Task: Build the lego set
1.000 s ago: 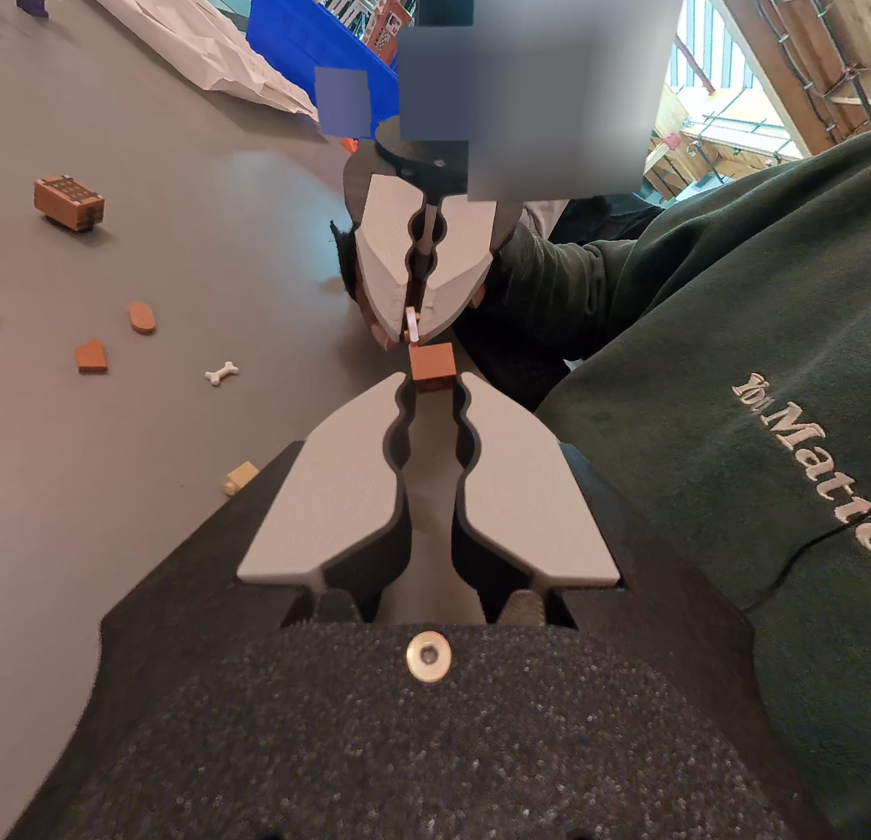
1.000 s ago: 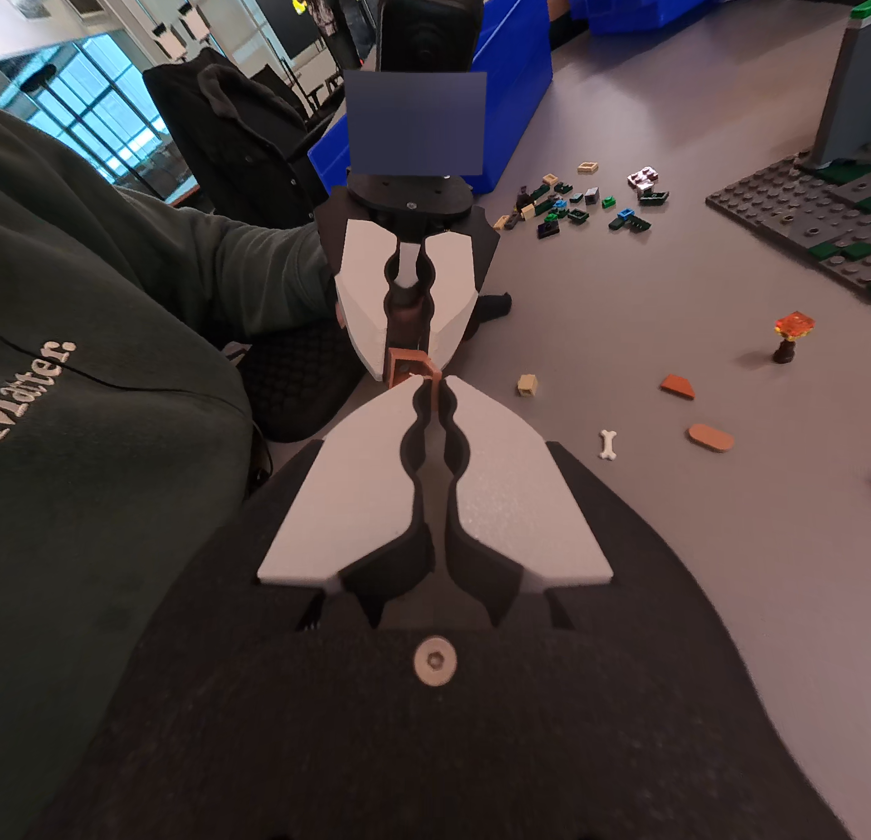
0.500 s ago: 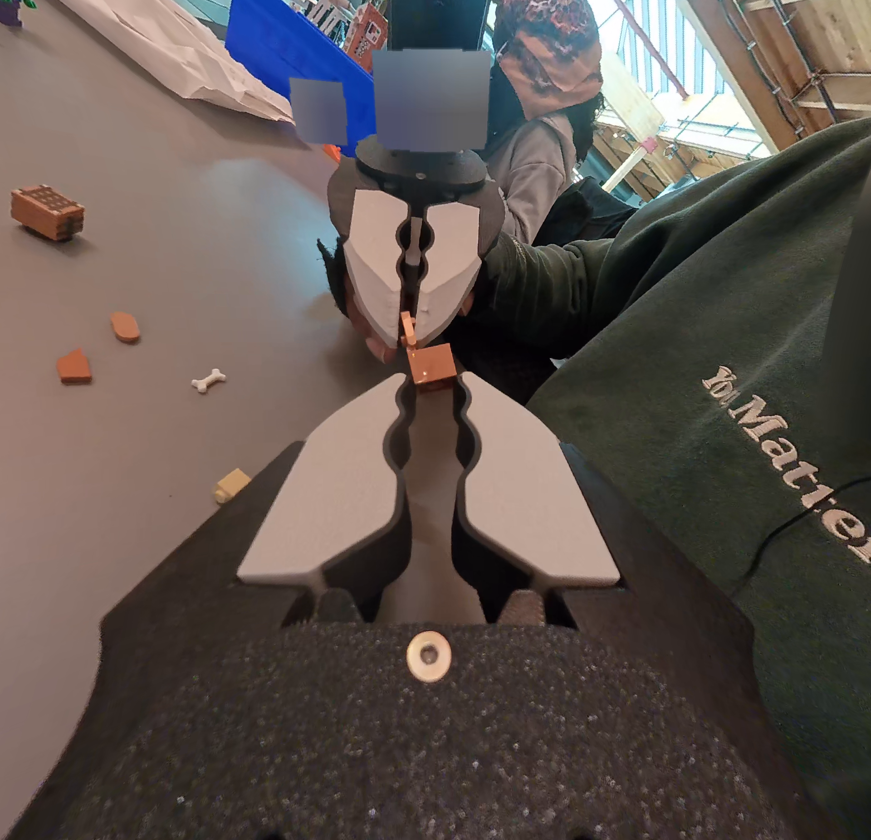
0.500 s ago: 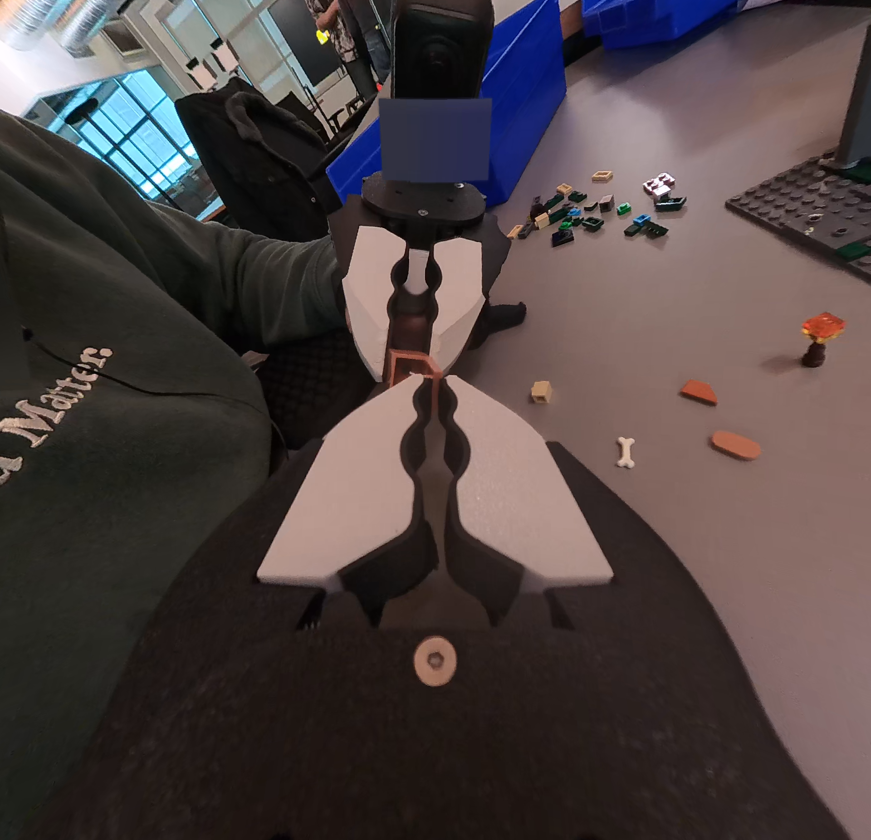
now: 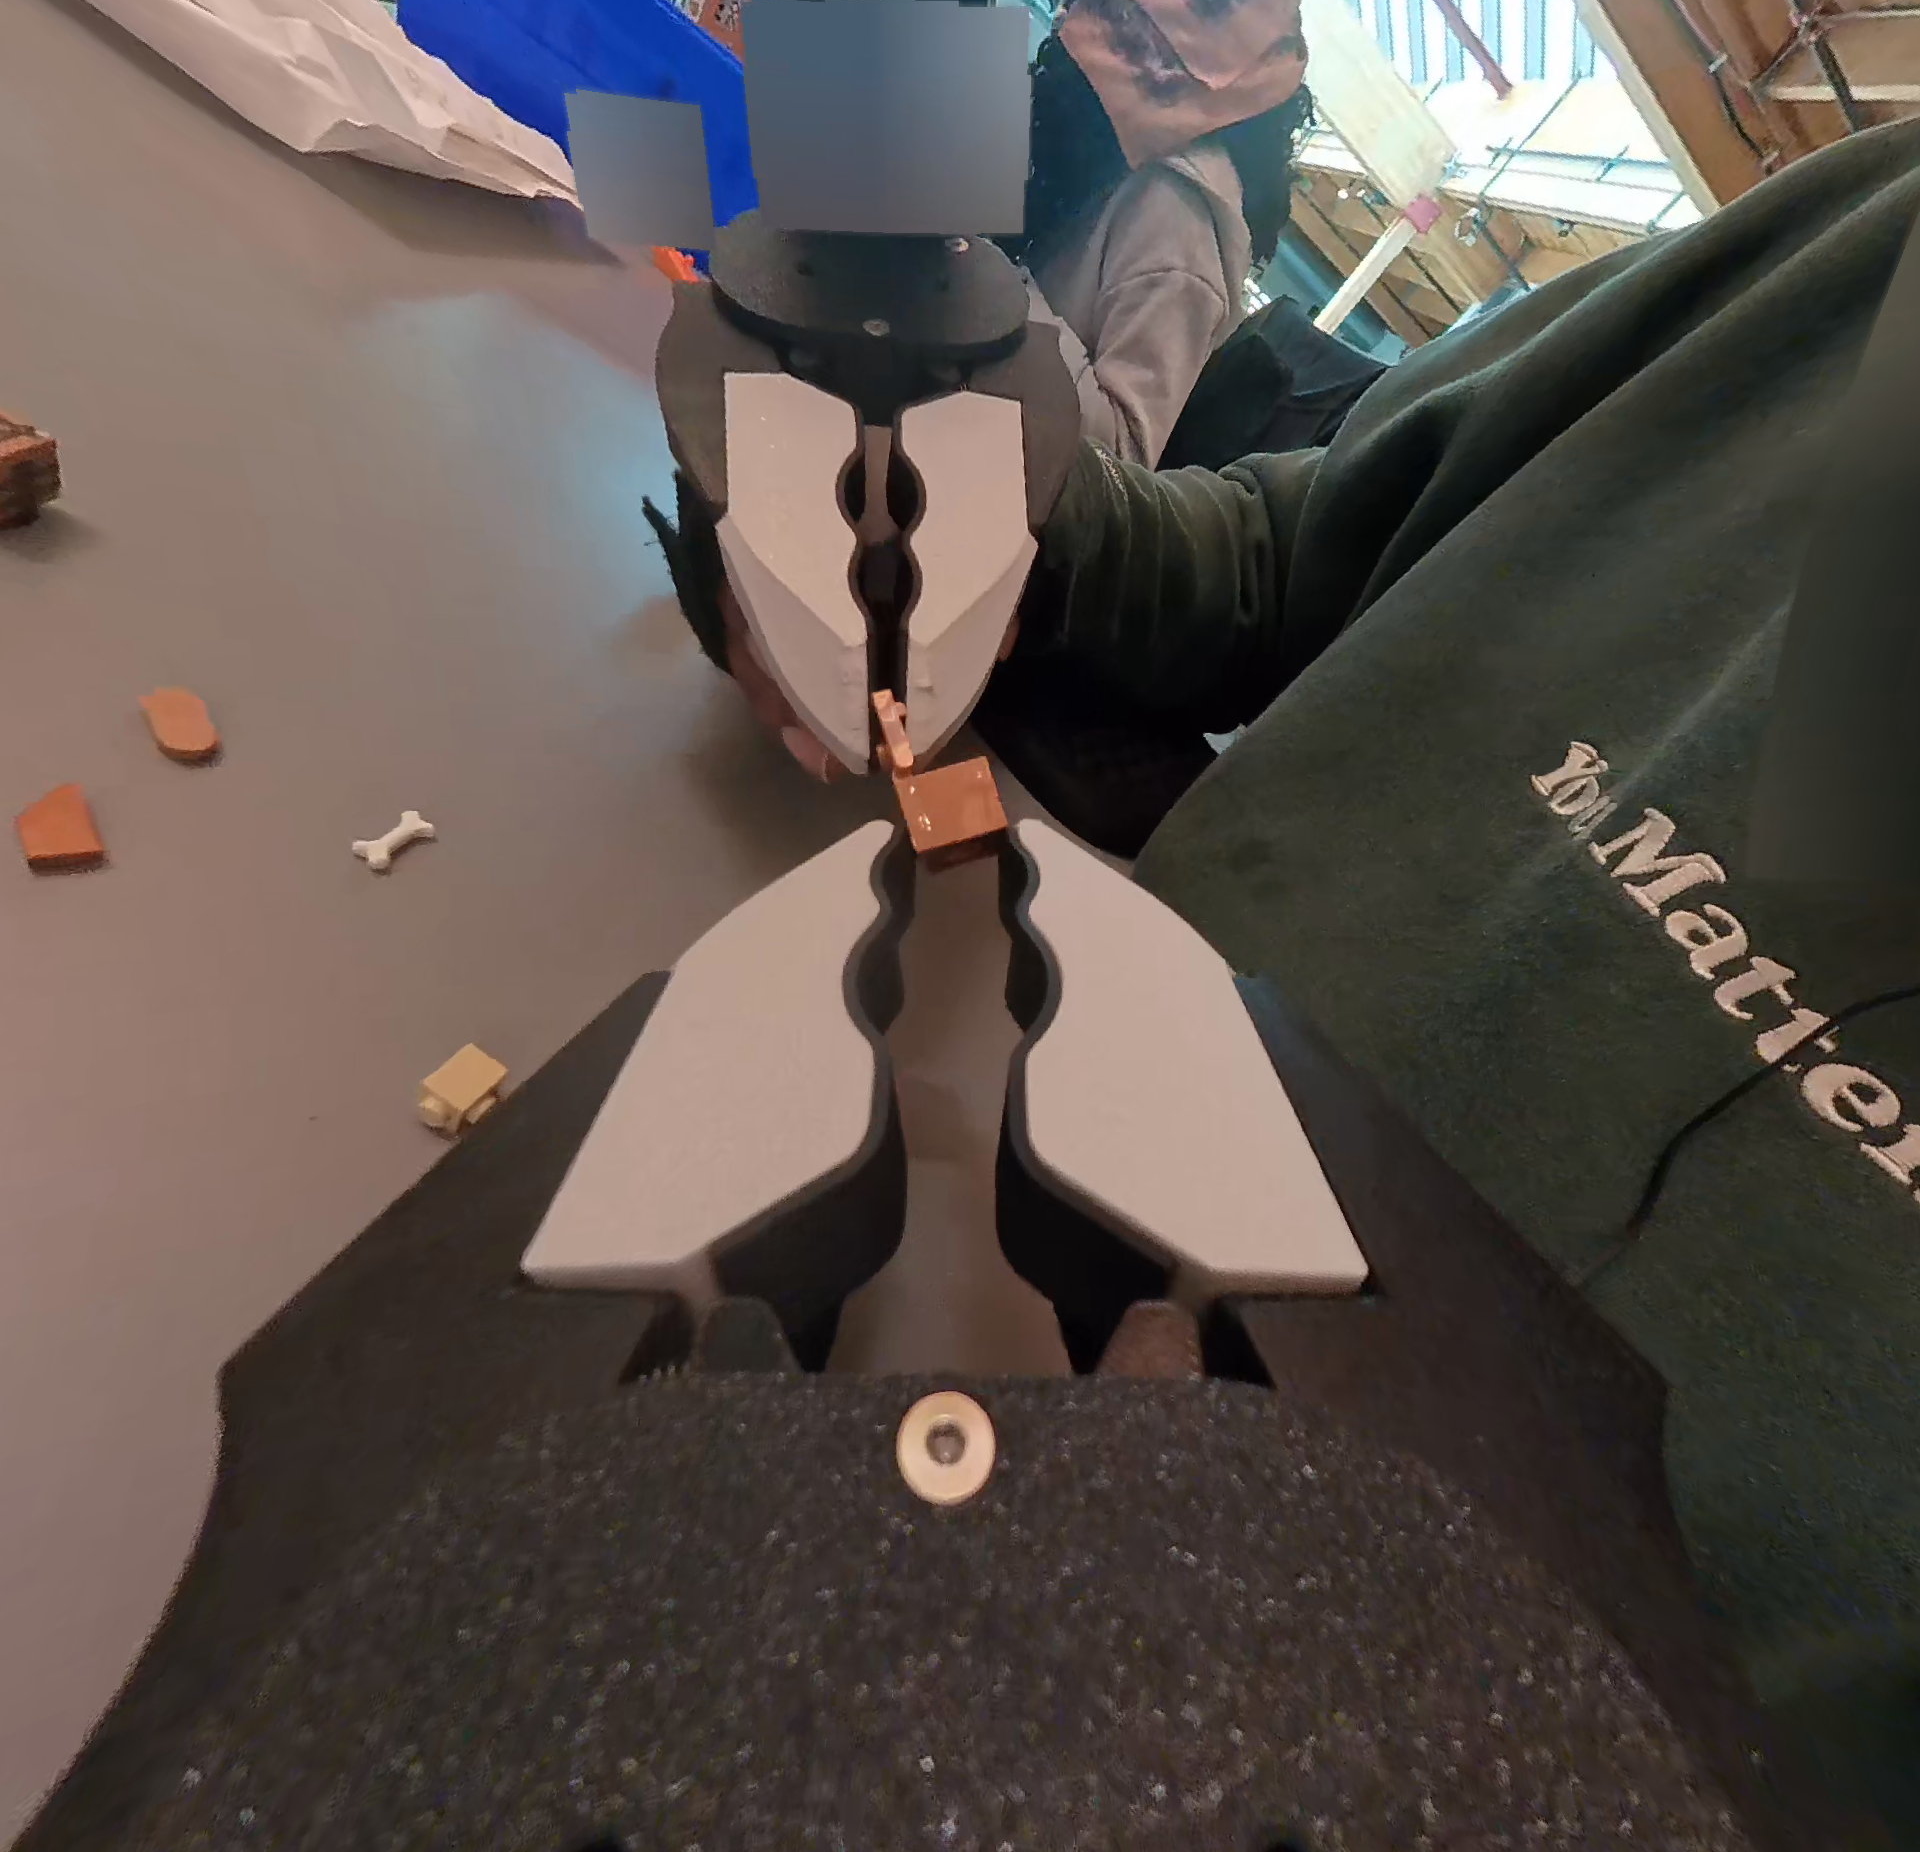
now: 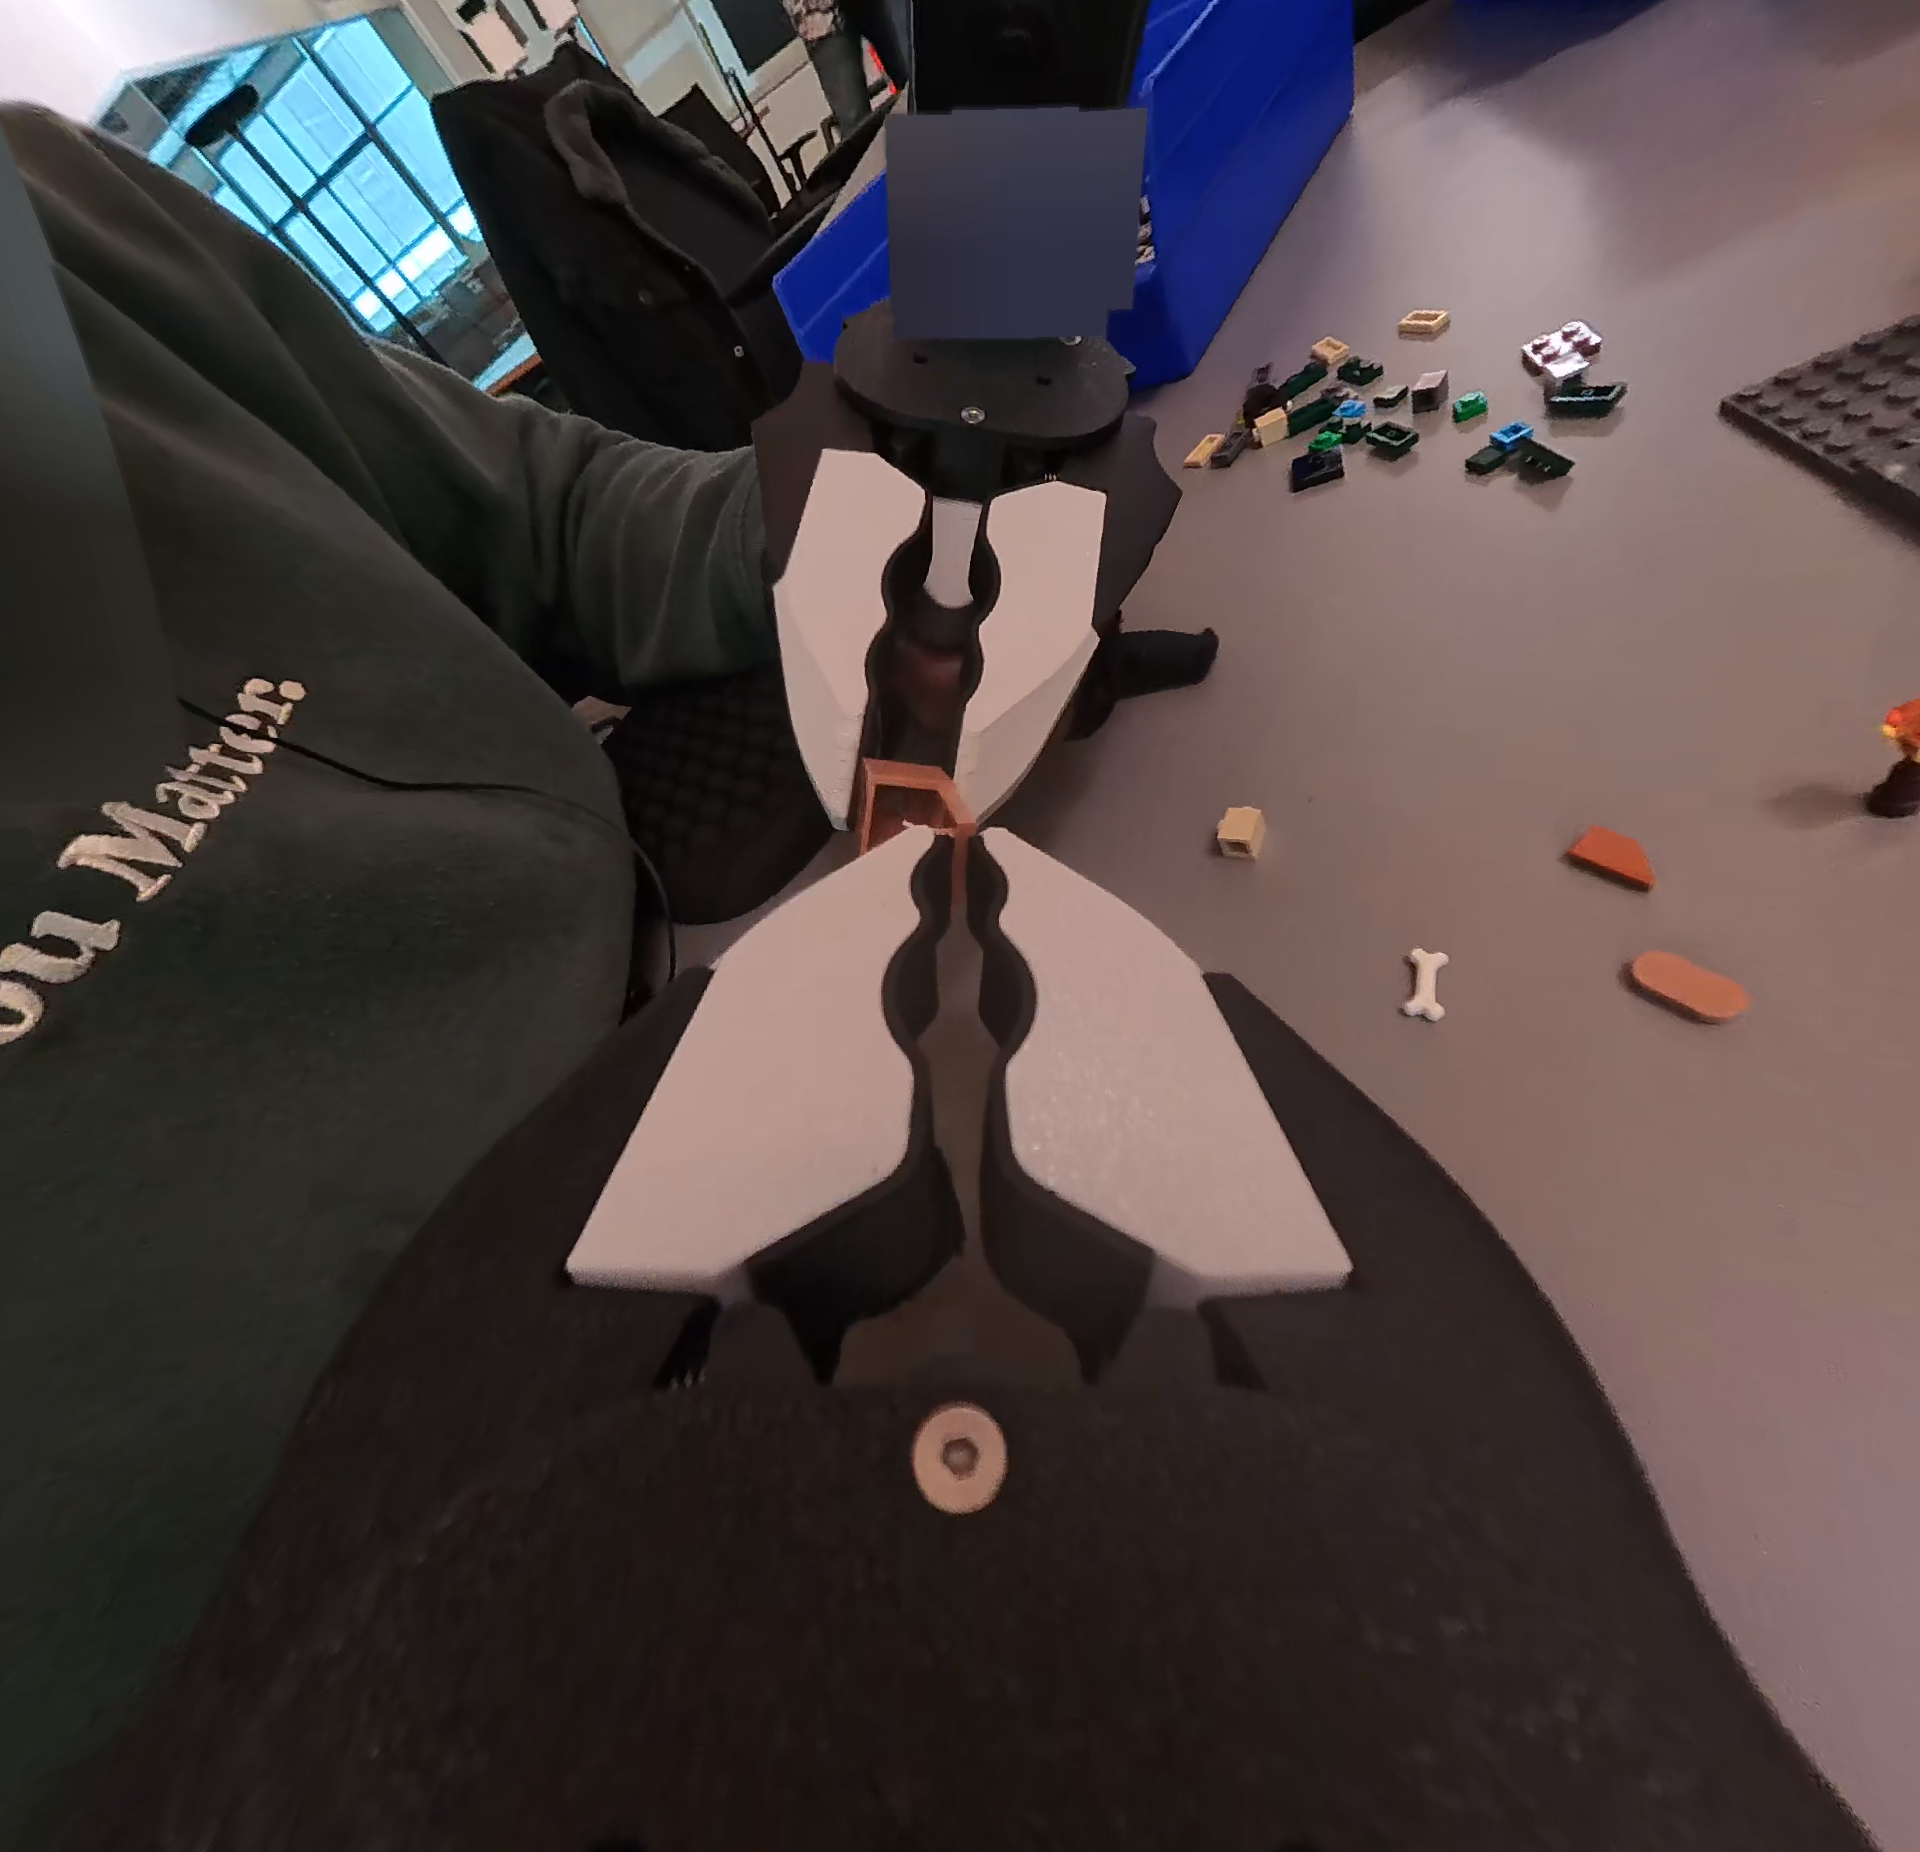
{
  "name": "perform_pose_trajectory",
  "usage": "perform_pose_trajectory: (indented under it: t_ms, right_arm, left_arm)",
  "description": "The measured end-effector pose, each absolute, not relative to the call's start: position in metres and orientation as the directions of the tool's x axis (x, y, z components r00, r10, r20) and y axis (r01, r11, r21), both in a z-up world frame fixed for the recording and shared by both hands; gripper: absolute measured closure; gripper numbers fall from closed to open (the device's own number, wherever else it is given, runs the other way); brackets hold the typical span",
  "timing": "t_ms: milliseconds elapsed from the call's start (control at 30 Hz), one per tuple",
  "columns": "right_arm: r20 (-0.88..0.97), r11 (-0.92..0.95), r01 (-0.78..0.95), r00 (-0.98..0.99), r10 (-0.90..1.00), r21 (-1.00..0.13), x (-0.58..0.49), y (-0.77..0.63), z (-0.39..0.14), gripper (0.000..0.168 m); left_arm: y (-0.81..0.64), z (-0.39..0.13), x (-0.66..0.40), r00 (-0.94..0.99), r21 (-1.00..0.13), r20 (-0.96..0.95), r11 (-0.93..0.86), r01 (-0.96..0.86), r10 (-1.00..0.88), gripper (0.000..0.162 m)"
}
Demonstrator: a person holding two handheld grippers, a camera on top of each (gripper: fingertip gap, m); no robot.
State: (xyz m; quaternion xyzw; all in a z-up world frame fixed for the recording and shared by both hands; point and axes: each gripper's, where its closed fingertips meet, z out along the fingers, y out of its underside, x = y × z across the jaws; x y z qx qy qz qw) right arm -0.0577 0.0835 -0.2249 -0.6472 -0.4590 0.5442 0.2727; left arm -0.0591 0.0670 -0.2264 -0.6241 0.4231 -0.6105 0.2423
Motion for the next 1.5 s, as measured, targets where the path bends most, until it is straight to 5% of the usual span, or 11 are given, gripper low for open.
perform_pose_trajectory:
  t_ms: [433, 1167, 1500]
  right_arm:
    - [-0.366, -0.352, 0.313, 0.016, 0.931, -0.882, -0.054, 0.087, -0.221, 0.166]
    - [-0.467, -0.391, 0.374, -0.136, 0.874, -0.841, -0.055, 0.054, -0.235, 0.166]
    - [-0.392, -0.355, 0.297, -0.075, 0.917, -0.886, -0.051, 0.072, -0.215, 0.157]
  left_arm:
    - [0.071, -0.224, -0.056, -0.055, -0.867, 0.473, -0.454, -0.208, -0.879, 0.146]
    - [0.036, -0.237, -0.054, -0.204, -0.883, 0.387, -0.298, -0.362, -0.899, 0.147]
    - [0.051, -0.221, -0.056, -0.169, -0.921, 0.343, -0.296, -0.252, -0.924, 0.146]
